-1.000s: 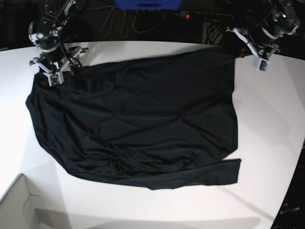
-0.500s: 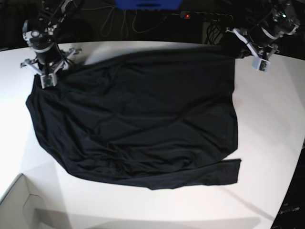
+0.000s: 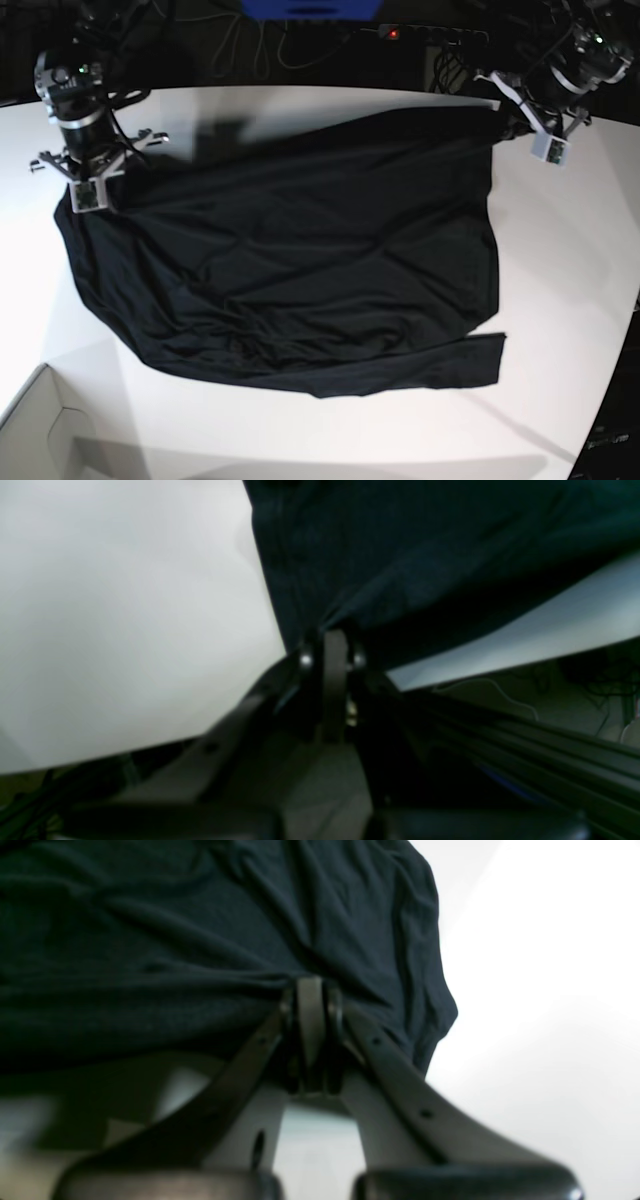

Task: Layout the t-shirt on the table in an organized manner, then fold the t-shirt properly
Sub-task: 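Hold the shirt edge taut with both grippers, stretching it flat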

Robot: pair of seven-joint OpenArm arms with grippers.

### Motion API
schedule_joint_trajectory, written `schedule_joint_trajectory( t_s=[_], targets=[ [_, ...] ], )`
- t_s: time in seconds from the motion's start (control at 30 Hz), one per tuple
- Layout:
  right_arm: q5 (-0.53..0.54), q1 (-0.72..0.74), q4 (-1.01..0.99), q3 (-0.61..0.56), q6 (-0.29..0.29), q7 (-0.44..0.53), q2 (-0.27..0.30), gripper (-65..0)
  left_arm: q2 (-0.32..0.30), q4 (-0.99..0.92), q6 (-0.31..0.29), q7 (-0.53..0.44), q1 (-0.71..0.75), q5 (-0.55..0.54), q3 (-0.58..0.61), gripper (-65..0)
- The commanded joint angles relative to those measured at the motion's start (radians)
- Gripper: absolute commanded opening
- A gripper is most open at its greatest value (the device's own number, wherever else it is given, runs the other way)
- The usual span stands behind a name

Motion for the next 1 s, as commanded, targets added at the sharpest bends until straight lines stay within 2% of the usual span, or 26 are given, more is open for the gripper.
schedule_joint_trajectory(
  t_s=[0.0,0.27,0.47,0.67,0.87,0.97],
  targets=[
    [0.023,0.014,0.018,-0.01,-0.004,0.03,0.004,-65.0,-0.007,0.013,0.002,-0.016,0.003,-0.014,-0.005,-64.8],
    [0.02,0.09,0.017,-0.069,-0.004,0.028,0.004,-65.0,-0.005,-0.046,0.002,-0.013,-0.048,-0.014,-0.005,-64.8],
    [0.02,0.123,-0.003,-0.066,-0.004,0.028,0.004,-65.0,-0.005,-0.044,0.002,0.114,-0.088,-0.014,-0.005,-64.8],
    [0.02,0.123,-0.016,-0.064,-0.004,0.028,0.004,-65.0,-0.007,-0.064,0.002,0.126,-0.117,-0.005,-0.005,-64.8],
    [0.02,0.111,-0.019,-0.066,-0.004,0.028,0.004,-65.0,-0.015,-0.196,0.002,0.125,-0.145,-0.005,-0.002,-64.4],
    [0.02,0.111,-0.019,-0.066,-0.004,0.028,0.004,-65.0,-0.031,-0.241,0.002,0.128,-0.158,-0.005,-0.002,-59.9]
  ],
)
